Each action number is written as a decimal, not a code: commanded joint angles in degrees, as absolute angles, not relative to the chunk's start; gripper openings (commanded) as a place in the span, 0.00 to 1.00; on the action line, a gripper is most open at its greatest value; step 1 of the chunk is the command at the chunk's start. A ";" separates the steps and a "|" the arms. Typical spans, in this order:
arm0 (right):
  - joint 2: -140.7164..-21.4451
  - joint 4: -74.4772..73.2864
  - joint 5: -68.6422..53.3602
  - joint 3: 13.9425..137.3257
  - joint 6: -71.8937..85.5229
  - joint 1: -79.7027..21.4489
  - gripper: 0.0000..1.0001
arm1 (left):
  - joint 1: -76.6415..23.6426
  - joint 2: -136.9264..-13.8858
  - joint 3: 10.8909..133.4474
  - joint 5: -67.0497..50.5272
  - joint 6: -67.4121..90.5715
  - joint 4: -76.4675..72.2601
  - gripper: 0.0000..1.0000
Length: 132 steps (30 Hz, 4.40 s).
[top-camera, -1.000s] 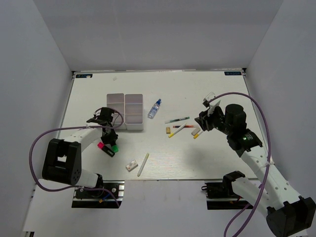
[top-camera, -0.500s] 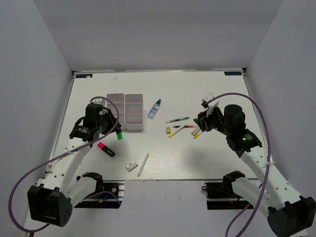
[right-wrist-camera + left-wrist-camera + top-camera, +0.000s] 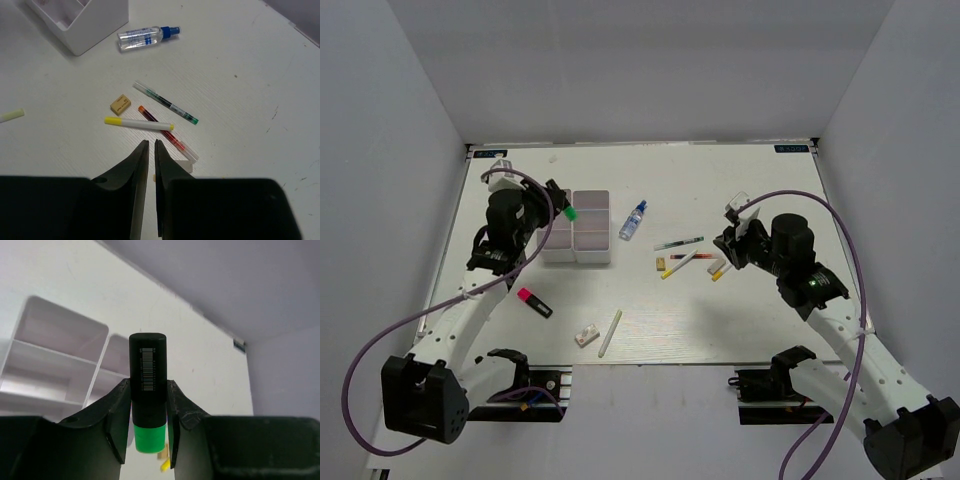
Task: Sort the stationery into containers
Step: Place the stationery into the container, then grab a piece of stationery with the left arm
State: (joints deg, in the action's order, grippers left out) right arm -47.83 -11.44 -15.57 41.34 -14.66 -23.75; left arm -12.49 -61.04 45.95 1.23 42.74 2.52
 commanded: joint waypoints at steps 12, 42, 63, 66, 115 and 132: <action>-47.72 -8.35 -15.20 40.87 -15.65 -24.96 0.15 | -12.57 -71.89 43.15 19.95 47.11 -22.40 0.00; -48.08 -8.53 -15.38 40.96 -15.64 -25.66 0.19 | -12.57 -85.17 39.64 26.37 37.79 -37.79 0.39; -47.99 -8.70 -15.38 41.04 -16.00 -25.93 0.45 | -11.95 -74.08 56.04 21.18 41.48 7.92 0.76; -47.73 -8.70 -15.12 41.22 -16.08 -26.45 0.47 | -12.66 -75.59 61.70 23.64 46.39 28.17 0.77; -44.47 -7.74 -10.90 40.78 -16.08 -30.85 0.49 | -10.11 -78.91 35.33 24.79 69.17 41.22 0.60; -44.82 -7.47 -10.37 40.69 -16.61 -32.17 0.49 | -11.34 -51.98 41.57 10.29 44.58 32.63 0.00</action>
